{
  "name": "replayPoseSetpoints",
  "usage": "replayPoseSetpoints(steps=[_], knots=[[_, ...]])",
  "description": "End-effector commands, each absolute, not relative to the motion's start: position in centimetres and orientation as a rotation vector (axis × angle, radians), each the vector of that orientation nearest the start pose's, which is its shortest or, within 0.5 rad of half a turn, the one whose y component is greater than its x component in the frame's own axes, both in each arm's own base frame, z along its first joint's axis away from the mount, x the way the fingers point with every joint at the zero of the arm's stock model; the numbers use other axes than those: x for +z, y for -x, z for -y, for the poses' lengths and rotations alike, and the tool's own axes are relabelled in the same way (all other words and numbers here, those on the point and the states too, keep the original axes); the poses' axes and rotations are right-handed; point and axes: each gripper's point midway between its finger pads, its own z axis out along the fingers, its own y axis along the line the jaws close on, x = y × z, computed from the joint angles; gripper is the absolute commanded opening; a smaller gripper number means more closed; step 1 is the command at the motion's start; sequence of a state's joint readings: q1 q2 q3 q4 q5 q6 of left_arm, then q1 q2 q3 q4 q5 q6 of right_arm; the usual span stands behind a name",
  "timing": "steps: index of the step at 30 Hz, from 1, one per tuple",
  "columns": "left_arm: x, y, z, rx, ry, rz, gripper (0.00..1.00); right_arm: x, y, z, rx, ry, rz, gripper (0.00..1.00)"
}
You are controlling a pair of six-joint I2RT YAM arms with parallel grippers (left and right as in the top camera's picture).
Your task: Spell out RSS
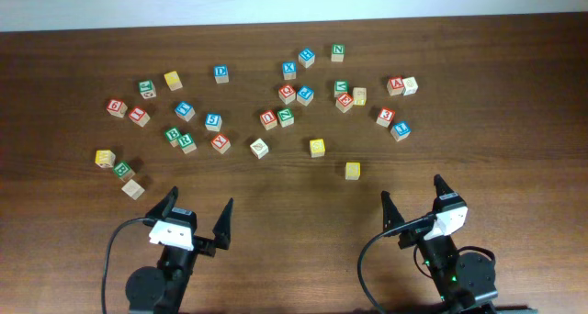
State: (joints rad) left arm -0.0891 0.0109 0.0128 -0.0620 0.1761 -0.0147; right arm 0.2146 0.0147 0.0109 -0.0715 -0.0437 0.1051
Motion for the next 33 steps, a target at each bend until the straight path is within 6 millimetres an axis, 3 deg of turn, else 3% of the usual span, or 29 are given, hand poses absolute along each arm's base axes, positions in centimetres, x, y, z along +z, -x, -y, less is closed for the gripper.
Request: replayPoseSetpoints(steps=[1, 29, 33], knots=[[16.06, -24.04, 4.98, -0.204, -0.202, -1.623, 0.99, 15.69, -23.89, -5.90, 0.282, 0.120, -1.647, 0.98], [16.07, -24.04, 4.98, -0.204, -0.202, -1.623, 0.99, 15.69, -23.89, -5.90, 0.282, 0.120, -1.647, 0.98], [16.24, -23.82, 5.75, -0.261, -0.216, -1.617, 0.99, 15.69, -23.89, -5.90, 0.283, 0.120, -1.647, 0.98]])
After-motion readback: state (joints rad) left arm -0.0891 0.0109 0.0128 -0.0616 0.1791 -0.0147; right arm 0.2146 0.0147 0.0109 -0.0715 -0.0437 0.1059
